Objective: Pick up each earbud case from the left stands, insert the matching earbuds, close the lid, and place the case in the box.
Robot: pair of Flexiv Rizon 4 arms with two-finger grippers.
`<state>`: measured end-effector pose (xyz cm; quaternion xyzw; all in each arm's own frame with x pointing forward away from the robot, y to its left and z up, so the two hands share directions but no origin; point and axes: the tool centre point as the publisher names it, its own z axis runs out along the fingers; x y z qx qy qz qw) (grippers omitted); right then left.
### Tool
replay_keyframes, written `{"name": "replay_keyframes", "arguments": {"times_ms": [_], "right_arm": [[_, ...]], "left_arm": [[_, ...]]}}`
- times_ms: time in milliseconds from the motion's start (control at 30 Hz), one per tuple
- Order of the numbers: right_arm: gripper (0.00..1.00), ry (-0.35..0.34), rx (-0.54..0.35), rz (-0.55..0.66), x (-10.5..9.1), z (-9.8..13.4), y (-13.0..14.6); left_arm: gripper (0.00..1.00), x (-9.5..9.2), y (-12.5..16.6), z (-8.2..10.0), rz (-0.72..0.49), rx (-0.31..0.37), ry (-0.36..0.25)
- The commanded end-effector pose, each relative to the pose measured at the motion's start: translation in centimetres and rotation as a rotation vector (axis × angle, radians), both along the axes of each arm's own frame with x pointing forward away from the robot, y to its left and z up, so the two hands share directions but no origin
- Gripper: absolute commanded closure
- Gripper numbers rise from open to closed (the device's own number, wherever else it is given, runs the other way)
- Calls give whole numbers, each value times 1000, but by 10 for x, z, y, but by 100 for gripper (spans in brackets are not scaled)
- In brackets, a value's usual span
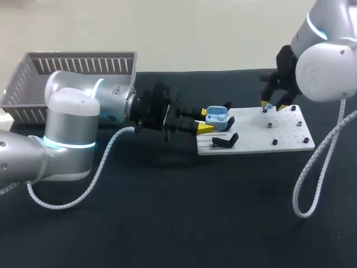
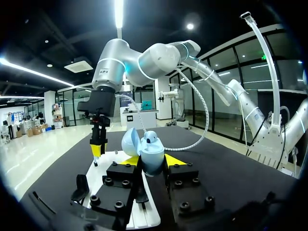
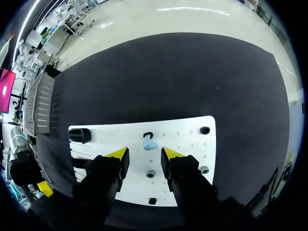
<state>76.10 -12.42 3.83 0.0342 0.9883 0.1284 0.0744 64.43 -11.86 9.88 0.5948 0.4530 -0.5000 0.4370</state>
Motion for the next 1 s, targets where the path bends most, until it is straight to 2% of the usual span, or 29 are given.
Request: {"name": "replay_keyframes", "arguments": {"times_ms": [33,767,900,1000], "right_arm": [[58,3,4,-6,5,-3,-1],[69,25,4,-15,10,-12,1],[75,29,5,-15,11,-12,1],[92,29,-2,-20,11,-12,1]], "left_arm": [[100,-1,0,-1,5,-2,-3],[100,-1,0,-1,5,-2,-3],[100,-1,0,-1,5,-2,-3],[100,-1,0,-1,5,-2,-3]]}}
